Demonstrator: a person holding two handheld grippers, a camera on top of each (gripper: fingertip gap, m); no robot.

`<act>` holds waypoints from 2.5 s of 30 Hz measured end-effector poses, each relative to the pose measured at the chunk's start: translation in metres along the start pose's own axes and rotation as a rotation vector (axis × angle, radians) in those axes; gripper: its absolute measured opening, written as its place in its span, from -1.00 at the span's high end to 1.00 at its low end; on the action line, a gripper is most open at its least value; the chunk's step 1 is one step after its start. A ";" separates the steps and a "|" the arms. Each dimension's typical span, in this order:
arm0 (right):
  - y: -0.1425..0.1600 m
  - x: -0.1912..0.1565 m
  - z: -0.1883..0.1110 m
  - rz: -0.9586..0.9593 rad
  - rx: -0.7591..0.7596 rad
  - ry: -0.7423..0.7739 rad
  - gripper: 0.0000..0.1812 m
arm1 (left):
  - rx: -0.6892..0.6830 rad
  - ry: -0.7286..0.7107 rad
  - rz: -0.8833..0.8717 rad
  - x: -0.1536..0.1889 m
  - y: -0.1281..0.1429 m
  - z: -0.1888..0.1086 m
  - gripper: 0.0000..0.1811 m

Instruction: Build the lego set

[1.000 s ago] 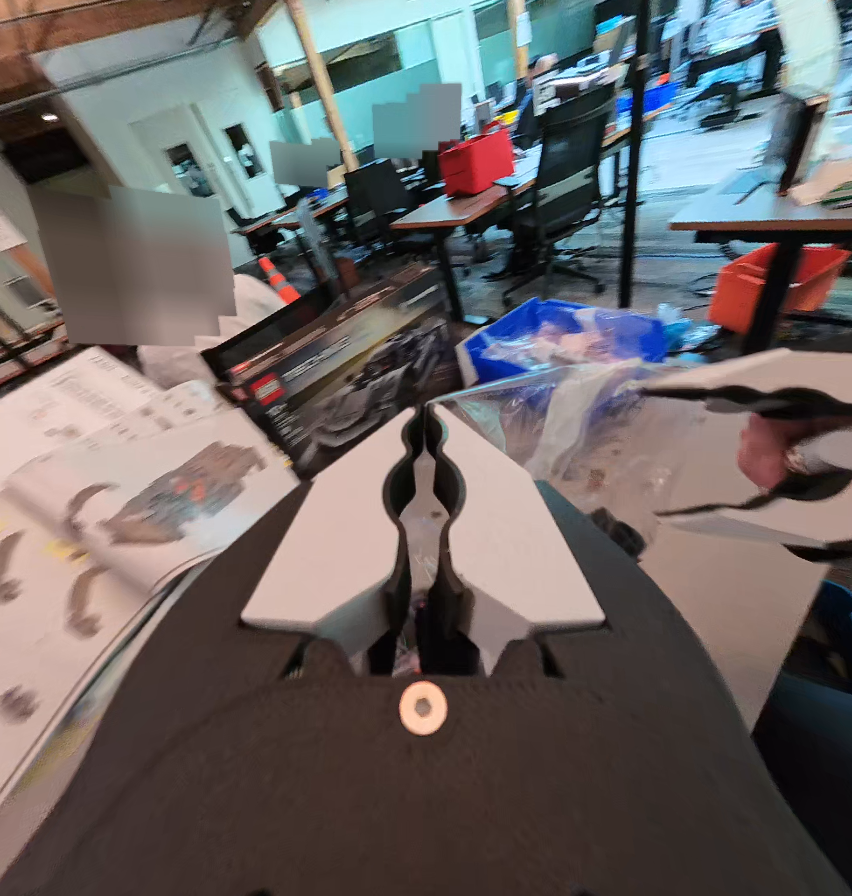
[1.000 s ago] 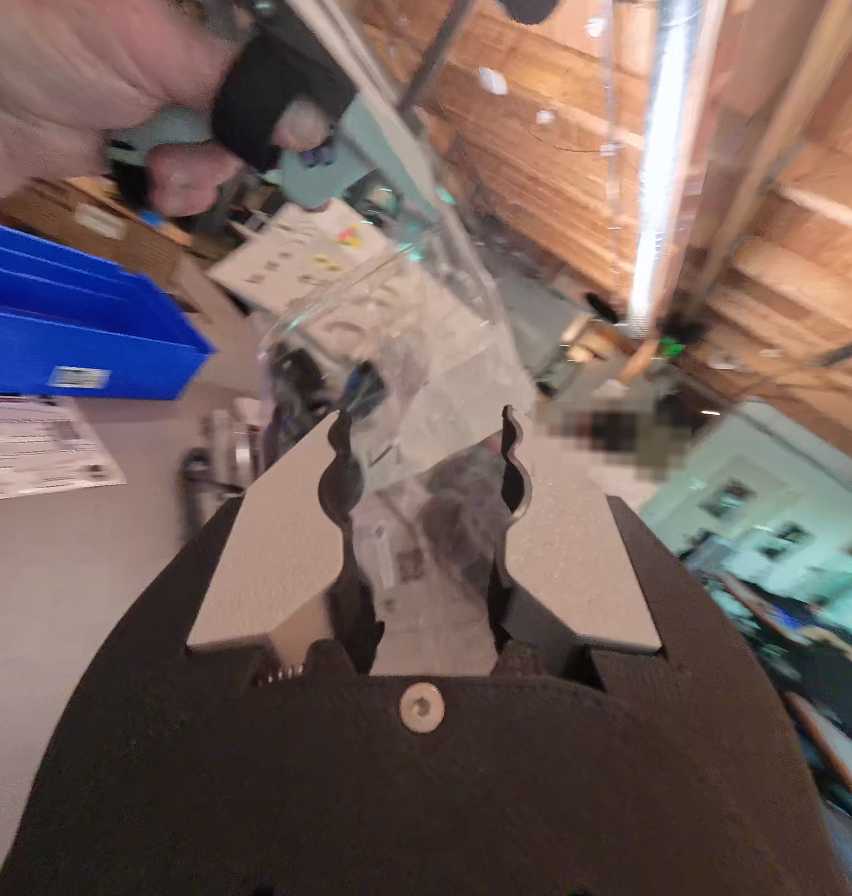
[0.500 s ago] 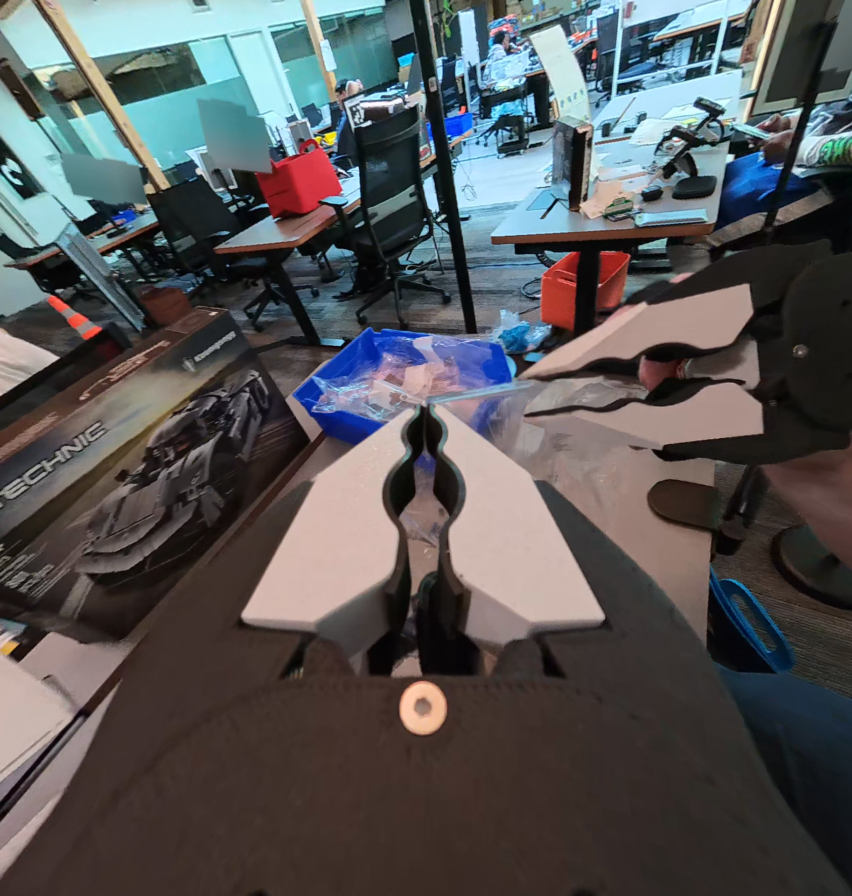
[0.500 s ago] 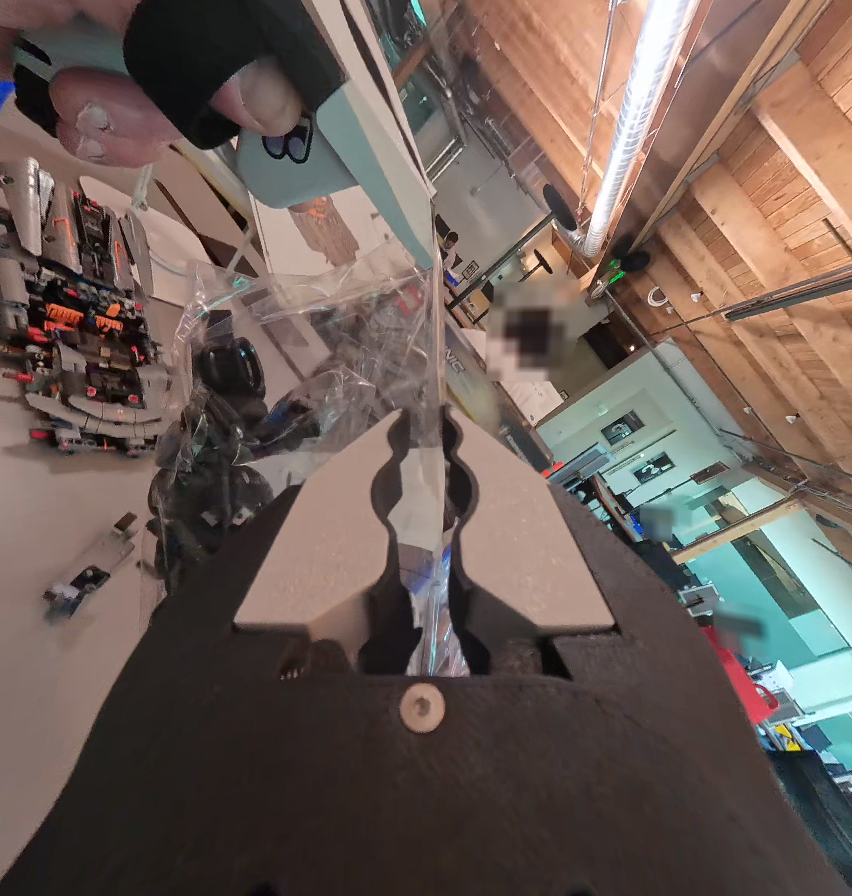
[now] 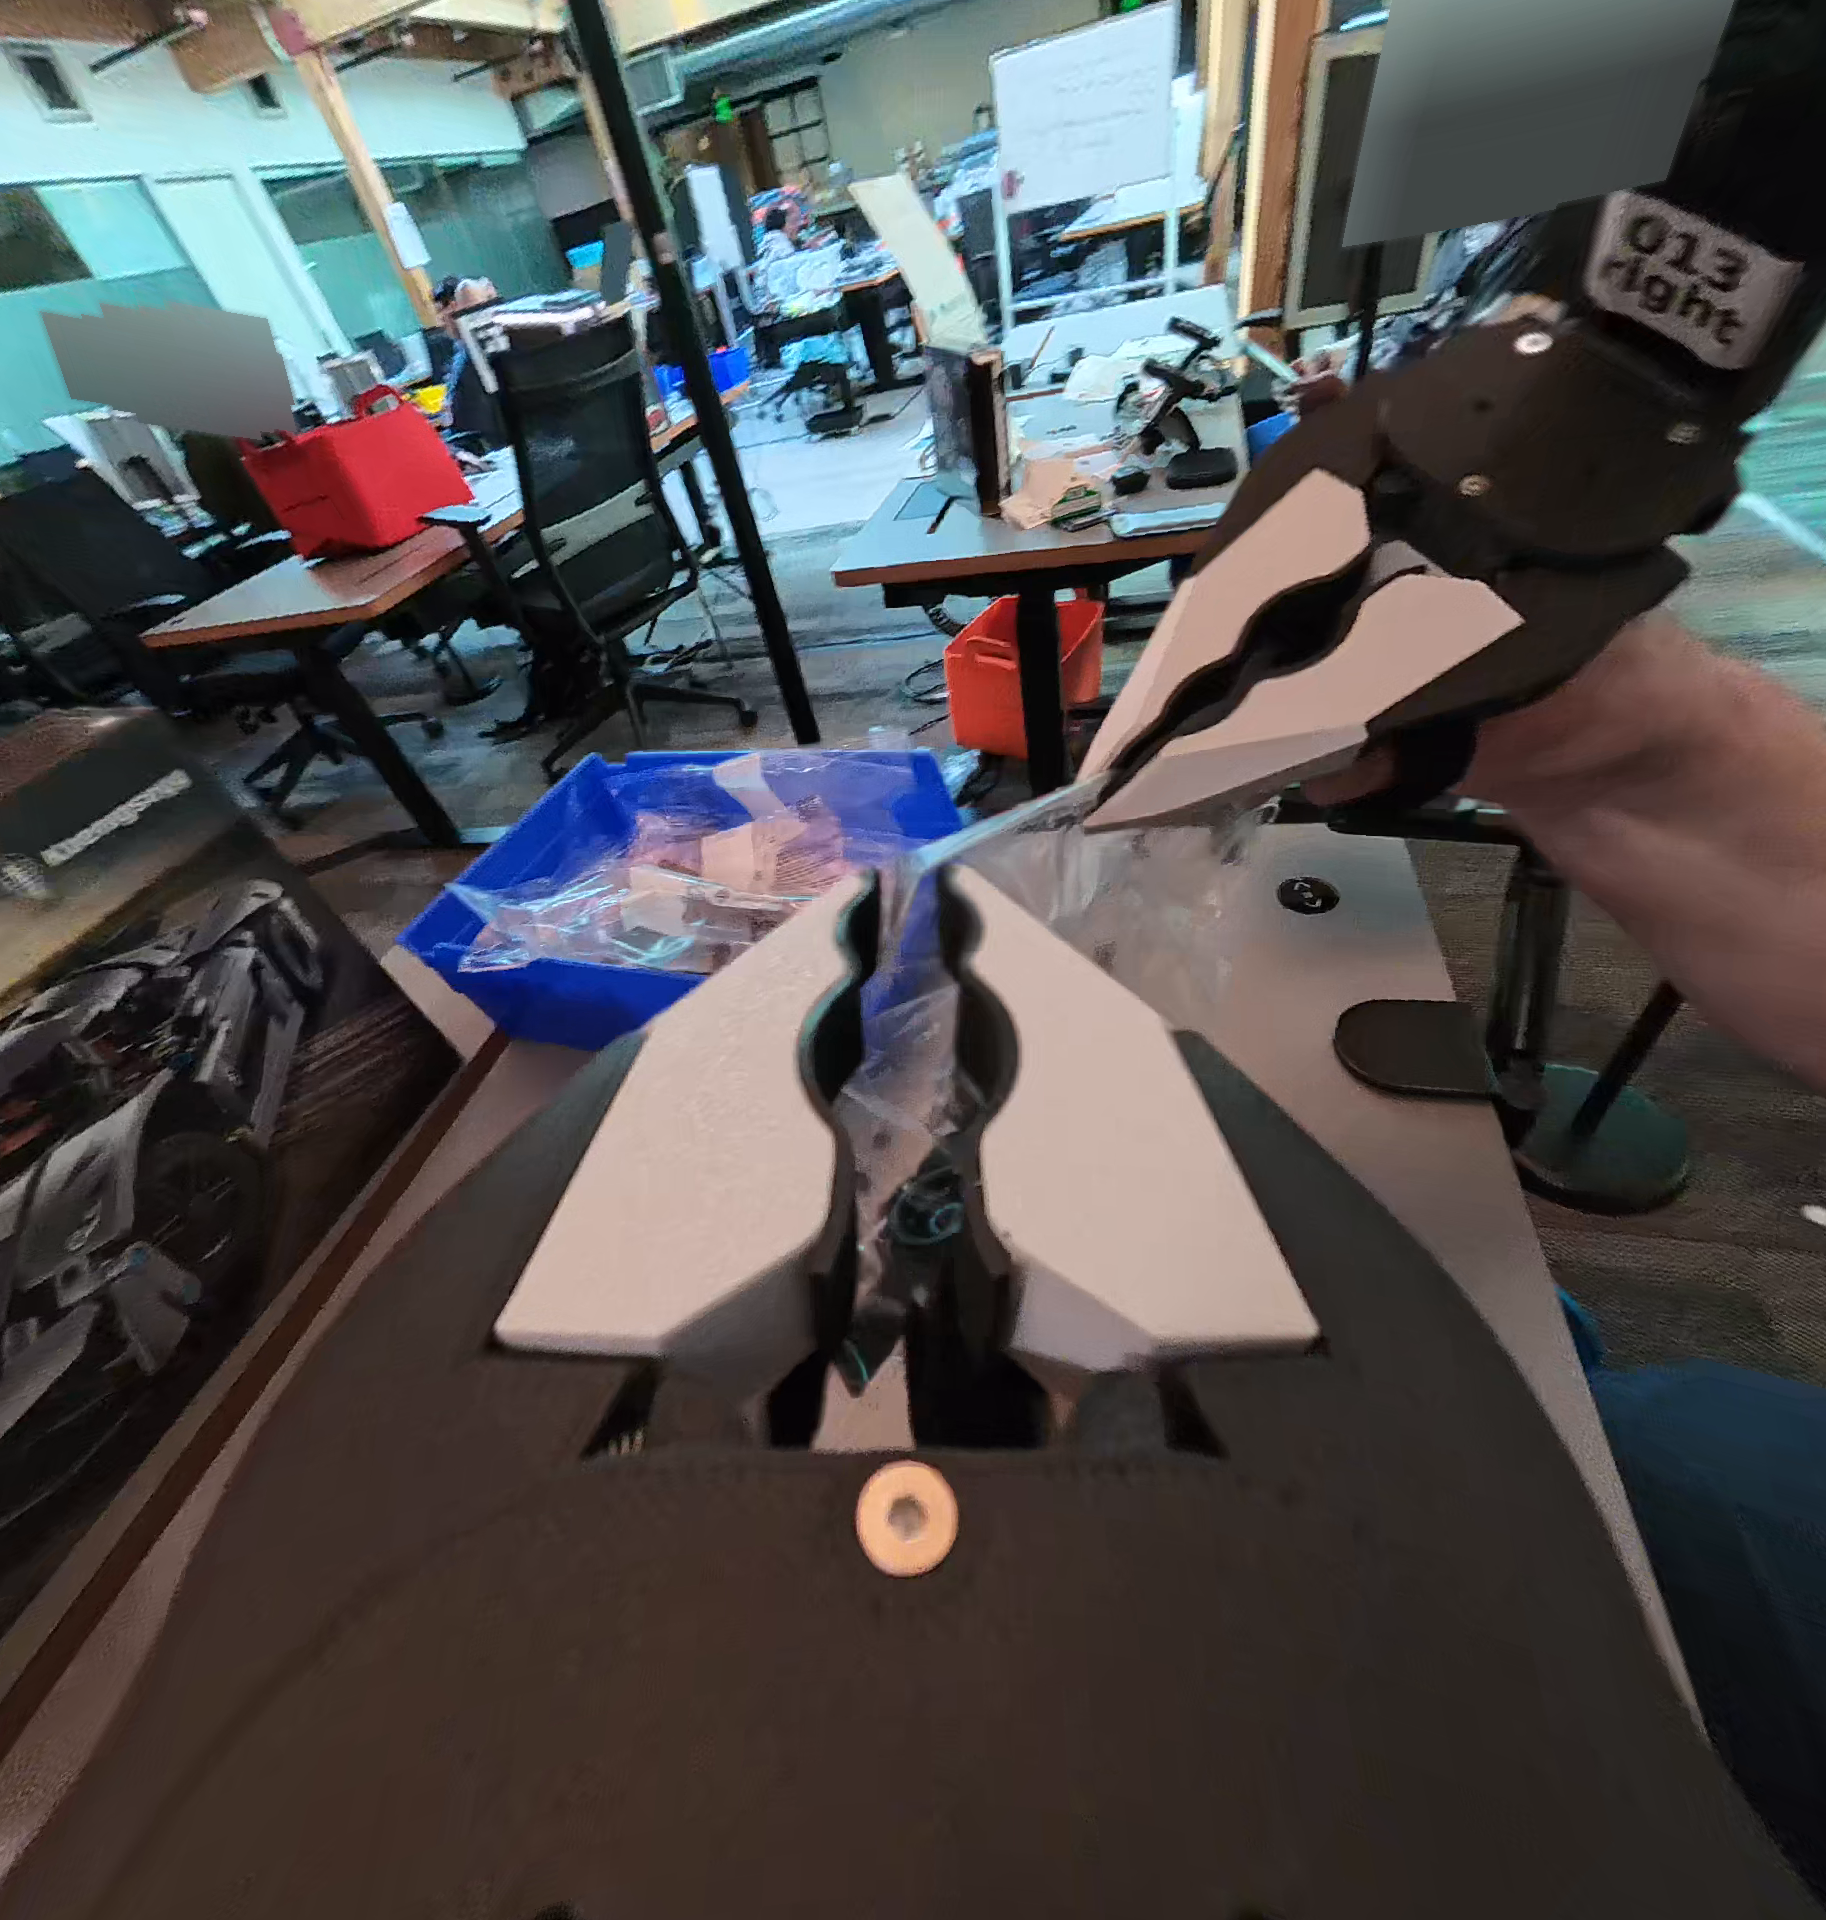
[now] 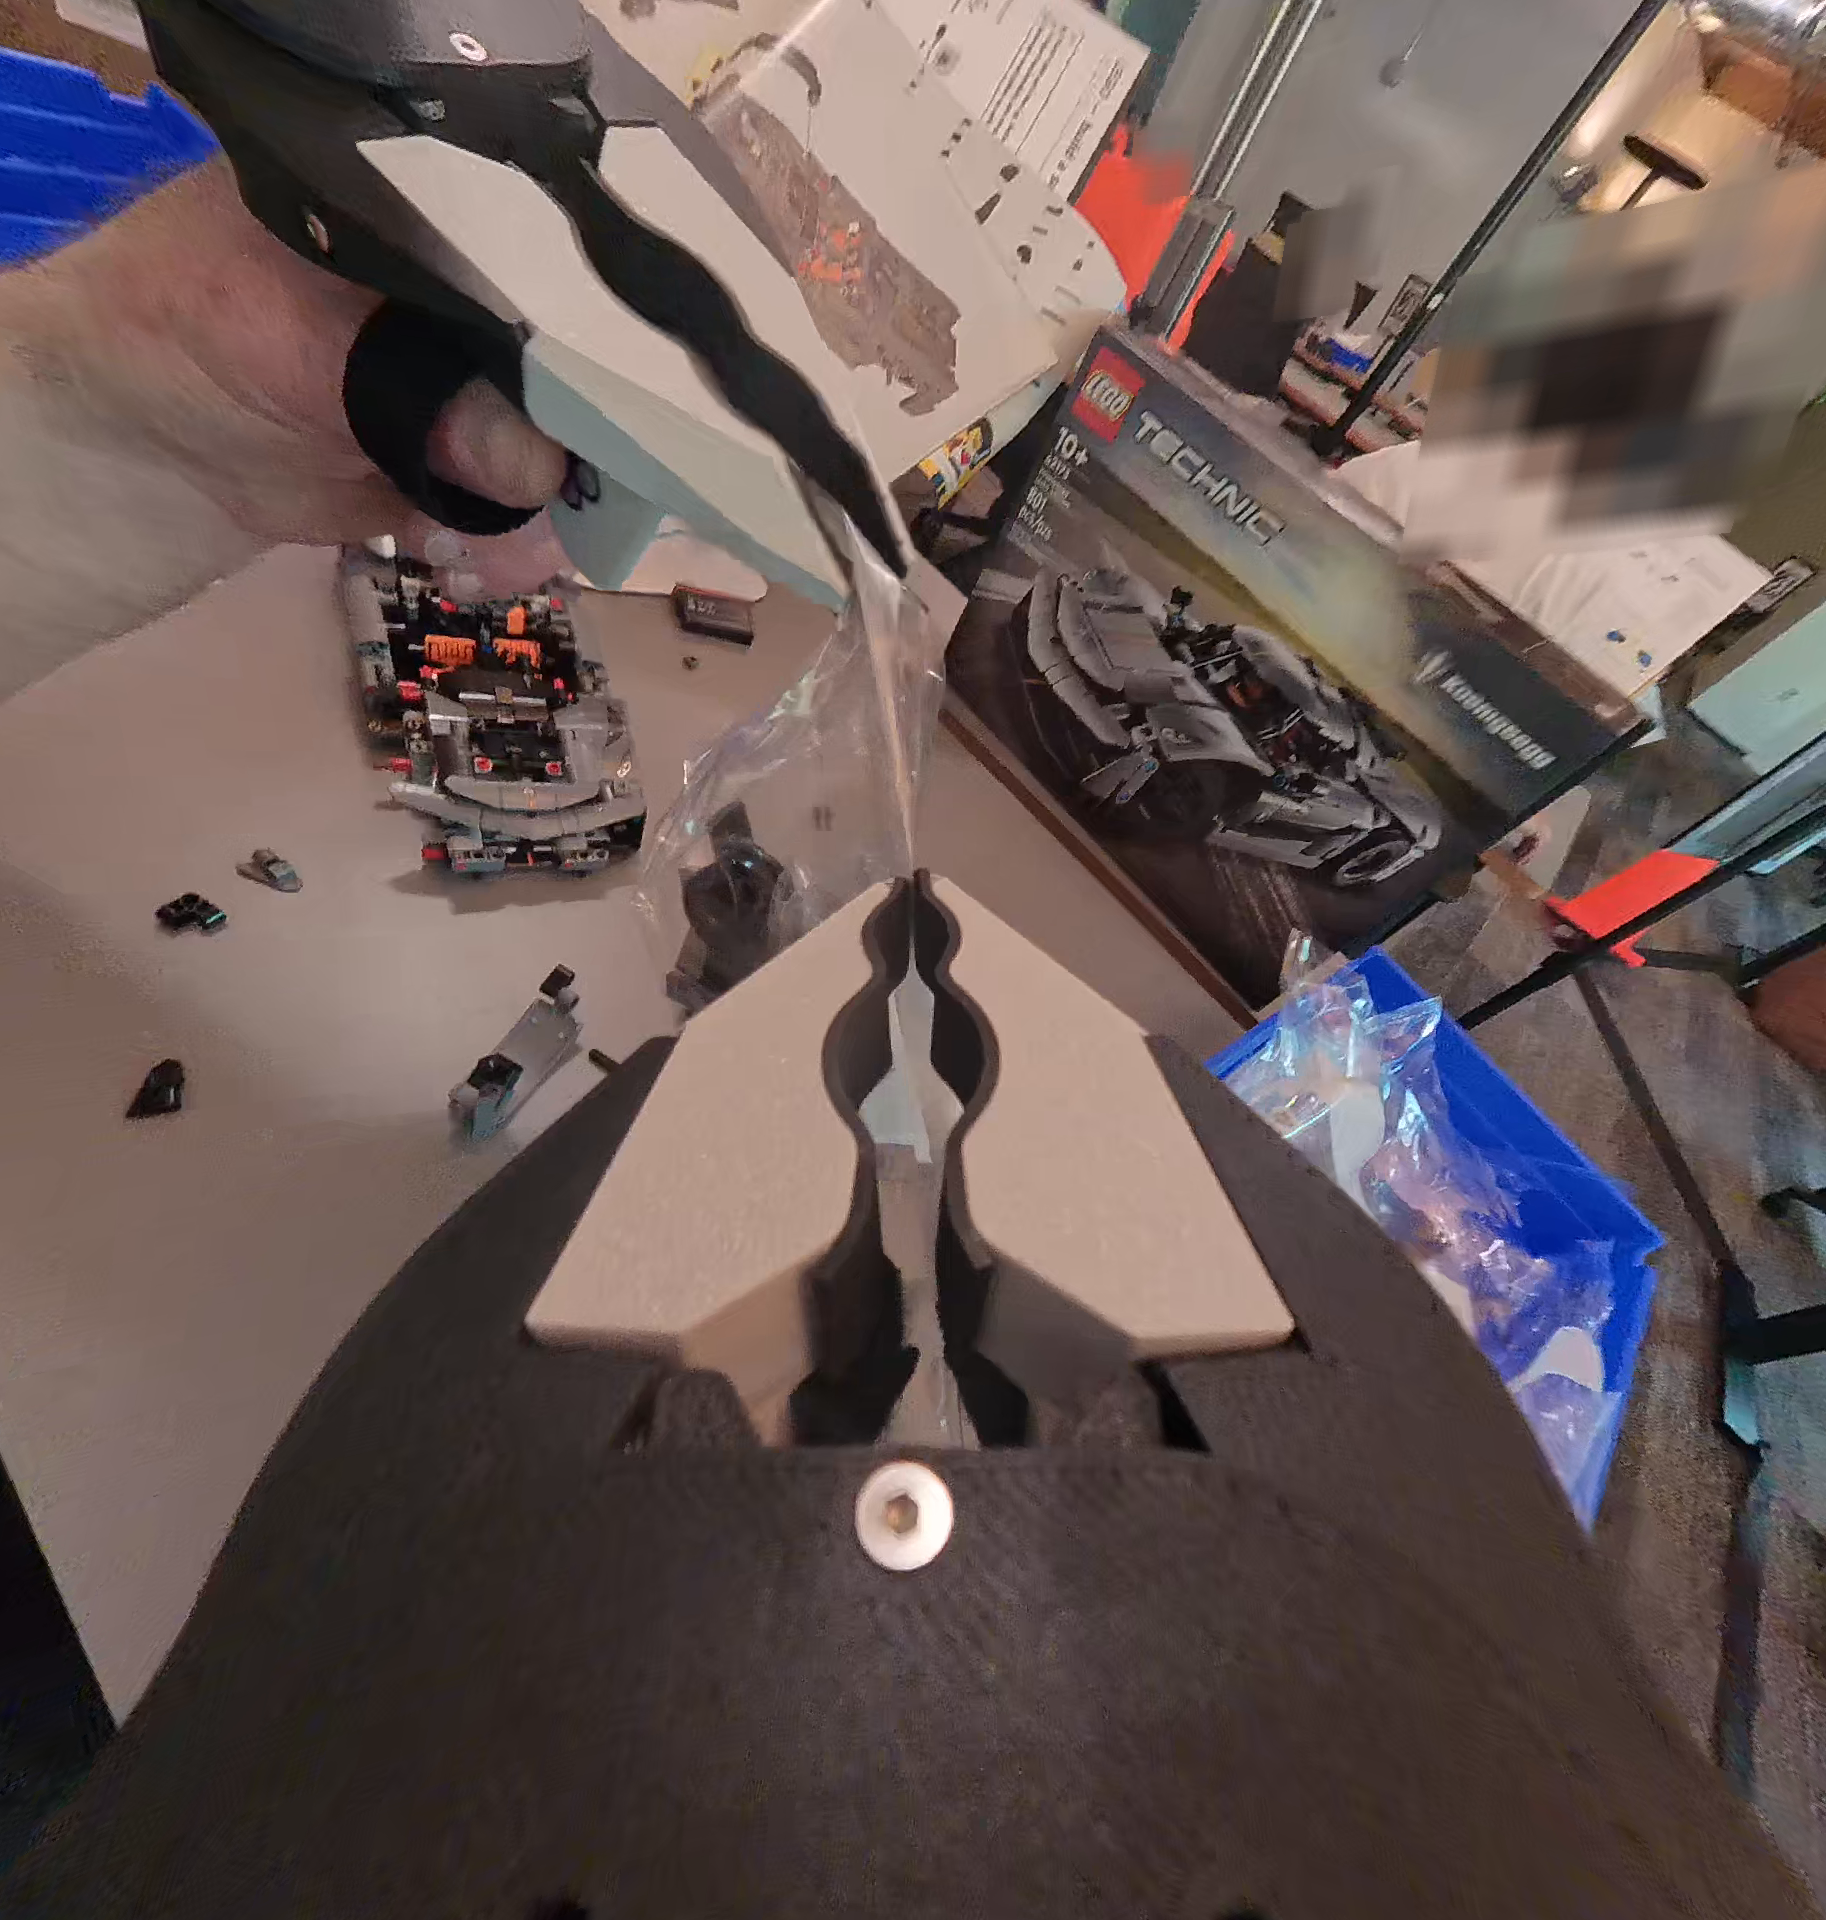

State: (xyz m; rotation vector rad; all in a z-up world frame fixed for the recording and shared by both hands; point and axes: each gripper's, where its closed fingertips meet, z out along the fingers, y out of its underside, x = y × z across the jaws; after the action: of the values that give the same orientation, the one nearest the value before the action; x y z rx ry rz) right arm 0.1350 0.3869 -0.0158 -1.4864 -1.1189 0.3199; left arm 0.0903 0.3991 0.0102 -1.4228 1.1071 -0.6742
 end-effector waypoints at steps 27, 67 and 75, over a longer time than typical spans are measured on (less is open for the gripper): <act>0.018 -0.012 0.018 -0.331 -0.021 0.075 0.69 | 0.005 0.328 -0.216 0.020 0.070 0.021 1.00; 0.010 -0.039 0.025 0.418 -0.204 -0.701 1.00 | -0.005 0.156 0.359 0.033 0.061 0.007 0.88; 0.006 -0.036 0.028 0.303 -0.175 -0.621 0.99 | -0.016 0.124 0.382 0.031 0.059 0.005 0.99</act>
State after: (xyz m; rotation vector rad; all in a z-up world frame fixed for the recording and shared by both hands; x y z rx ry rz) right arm 0.0991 0.3775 -0.0429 -1.7722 -1.4275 0.9638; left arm 0.0926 0.3787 -0.0536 -1.1487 1.4368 -0.4837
